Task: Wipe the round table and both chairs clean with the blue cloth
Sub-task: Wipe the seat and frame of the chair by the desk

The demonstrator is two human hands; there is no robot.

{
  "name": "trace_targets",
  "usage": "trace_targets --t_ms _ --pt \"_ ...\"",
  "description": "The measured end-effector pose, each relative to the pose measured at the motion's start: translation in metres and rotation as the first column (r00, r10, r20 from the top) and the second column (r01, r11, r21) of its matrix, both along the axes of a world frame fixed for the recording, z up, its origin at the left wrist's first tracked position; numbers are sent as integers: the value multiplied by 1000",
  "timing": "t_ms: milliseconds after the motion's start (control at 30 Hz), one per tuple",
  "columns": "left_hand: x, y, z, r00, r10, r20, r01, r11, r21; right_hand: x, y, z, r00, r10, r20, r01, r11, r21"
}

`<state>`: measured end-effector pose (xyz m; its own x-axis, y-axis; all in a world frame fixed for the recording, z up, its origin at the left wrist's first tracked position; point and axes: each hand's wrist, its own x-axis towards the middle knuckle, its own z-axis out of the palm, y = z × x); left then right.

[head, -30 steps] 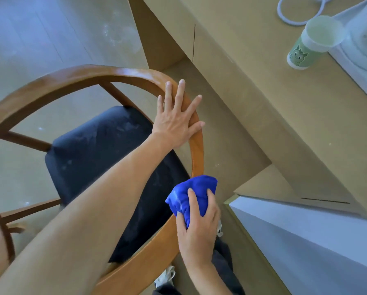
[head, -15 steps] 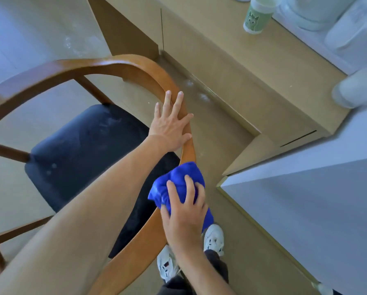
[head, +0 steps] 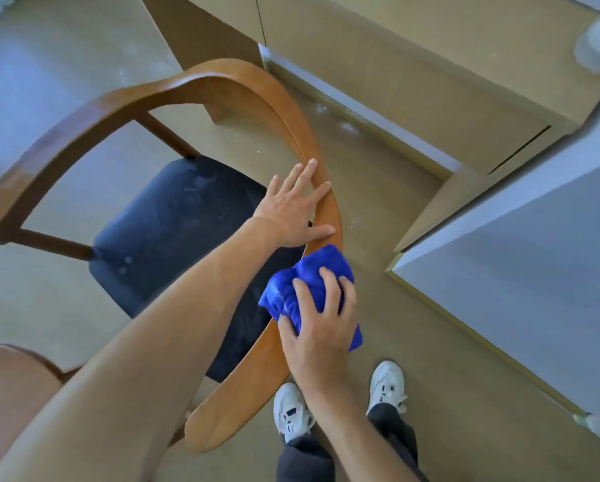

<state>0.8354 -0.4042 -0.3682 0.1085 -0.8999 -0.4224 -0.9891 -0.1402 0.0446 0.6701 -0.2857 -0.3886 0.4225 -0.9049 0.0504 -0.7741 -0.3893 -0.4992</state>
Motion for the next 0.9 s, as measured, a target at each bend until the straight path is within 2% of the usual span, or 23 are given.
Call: trace_targets --t_ms 100,167,267,400,500,567,700,900 --pt "-7 2 0 1000 -21 10 20 998 53 -17 92 -5 998 49 45 -48 999 -21" --pt "-12 3 -1 998 -56 16 54 995 80 -17 123 -5 995 62 73 -61 998 -11" --pt "-15 13 -2 991 -133 10 132 987 95 -3 101 -2 999 23 39 -22 999 -30" --pt "-15 25 -1 984 -175 -4 175 980 90 12 24 12 981 -188 -43 187 982 -15" --pt "-18 23 1 978 -204 34 201 976 86 20 39 11 971 -230 -59 230 973 -9" --pt "-20 23 1 977 -209 47 204 975 92 20 92 6 983 -173 -66 173 985 -3" --pt "-20 24 3 979 -200 33 196 976 91 20 188 0 995 51 -82 -53 998 -29" --pt "-19 28 0 987 -162 3 162 985 66 -1 165 -9 955 297 -2 -291 936 -200"
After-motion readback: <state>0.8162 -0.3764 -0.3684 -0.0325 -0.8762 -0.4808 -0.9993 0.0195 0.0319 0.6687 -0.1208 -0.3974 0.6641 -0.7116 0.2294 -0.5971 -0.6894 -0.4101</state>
